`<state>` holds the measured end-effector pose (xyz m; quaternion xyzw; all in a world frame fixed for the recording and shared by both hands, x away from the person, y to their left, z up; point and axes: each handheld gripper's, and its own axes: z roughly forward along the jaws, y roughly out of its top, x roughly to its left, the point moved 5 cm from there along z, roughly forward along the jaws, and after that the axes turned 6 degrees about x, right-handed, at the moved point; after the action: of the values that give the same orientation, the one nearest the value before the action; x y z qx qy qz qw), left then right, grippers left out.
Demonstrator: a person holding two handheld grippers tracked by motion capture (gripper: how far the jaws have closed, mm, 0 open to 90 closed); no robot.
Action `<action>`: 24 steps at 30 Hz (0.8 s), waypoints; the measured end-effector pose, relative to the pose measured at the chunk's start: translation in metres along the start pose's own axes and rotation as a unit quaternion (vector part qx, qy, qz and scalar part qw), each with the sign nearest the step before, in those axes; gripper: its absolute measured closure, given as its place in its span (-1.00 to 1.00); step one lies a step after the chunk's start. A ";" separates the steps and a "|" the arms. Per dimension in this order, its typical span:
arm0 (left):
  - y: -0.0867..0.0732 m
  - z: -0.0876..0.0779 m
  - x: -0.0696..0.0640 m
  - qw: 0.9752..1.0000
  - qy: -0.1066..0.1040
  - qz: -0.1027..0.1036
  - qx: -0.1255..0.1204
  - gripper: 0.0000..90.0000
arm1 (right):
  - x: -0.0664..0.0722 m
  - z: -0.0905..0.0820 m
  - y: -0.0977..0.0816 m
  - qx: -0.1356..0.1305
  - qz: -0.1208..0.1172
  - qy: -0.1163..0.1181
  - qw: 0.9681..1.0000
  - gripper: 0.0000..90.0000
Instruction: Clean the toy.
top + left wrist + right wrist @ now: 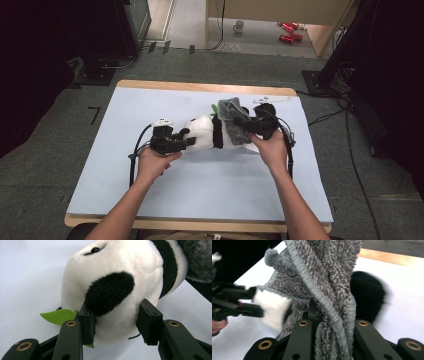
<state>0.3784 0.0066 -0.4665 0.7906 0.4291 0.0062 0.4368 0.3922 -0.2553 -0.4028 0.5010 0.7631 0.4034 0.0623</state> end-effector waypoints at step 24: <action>0.011 -0.006 0.019 1.000 -0.017 -0.002 0.026 0.23 | -0.043 -0.024 -0.015 -0.028 0.085 0.014 0.996 0.73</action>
<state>0.3952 0.0205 -0.4625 0.8006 0.4236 -0.0190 0.4235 0.3903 -0.3059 -0.4102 0.5564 0.7068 0.4358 0.0310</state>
